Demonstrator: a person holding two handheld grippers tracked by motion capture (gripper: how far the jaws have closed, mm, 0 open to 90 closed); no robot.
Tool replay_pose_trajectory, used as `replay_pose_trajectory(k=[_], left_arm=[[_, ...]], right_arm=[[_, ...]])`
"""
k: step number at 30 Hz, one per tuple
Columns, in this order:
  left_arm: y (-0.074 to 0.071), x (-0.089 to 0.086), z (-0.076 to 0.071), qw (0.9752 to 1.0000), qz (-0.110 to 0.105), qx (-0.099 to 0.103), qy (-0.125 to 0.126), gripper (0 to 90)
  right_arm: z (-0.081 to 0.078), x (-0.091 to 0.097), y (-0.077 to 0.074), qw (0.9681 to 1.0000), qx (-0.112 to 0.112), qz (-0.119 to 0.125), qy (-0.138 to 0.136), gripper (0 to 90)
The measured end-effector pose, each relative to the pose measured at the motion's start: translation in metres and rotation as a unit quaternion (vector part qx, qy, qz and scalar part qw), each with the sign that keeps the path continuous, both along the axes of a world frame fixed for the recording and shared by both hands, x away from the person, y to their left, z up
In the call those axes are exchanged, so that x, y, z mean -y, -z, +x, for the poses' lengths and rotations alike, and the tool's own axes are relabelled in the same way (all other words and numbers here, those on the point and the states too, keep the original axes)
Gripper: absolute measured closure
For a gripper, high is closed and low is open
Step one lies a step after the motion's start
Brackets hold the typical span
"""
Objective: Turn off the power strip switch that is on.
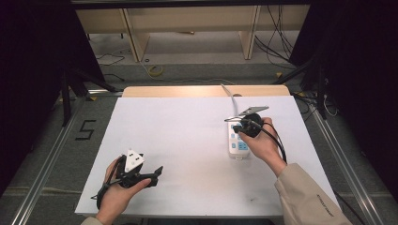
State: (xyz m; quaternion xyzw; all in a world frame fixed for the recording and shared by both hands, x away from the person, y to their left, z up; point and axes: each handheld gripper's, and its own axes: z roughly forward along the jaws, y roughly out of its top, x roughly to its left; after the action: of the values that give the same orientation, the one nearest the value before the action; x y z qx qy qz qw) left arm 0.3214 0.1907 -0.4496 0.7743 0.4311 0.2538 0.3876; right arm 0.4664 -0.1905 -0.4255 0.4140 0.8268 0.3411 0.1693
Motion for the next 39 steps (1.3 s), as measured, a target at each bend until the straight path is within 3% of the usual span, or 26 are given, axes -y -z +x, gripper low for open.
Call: replay_pose_trajectory(k=[39], left_arm=[[0.000,0.000,0.001,1.0000,0.004,0.002,0.000,16.5]], right_arm=[[0.012,-0.010,0.017,0.9989,-0.040,-0.024,0.001,90.0]])
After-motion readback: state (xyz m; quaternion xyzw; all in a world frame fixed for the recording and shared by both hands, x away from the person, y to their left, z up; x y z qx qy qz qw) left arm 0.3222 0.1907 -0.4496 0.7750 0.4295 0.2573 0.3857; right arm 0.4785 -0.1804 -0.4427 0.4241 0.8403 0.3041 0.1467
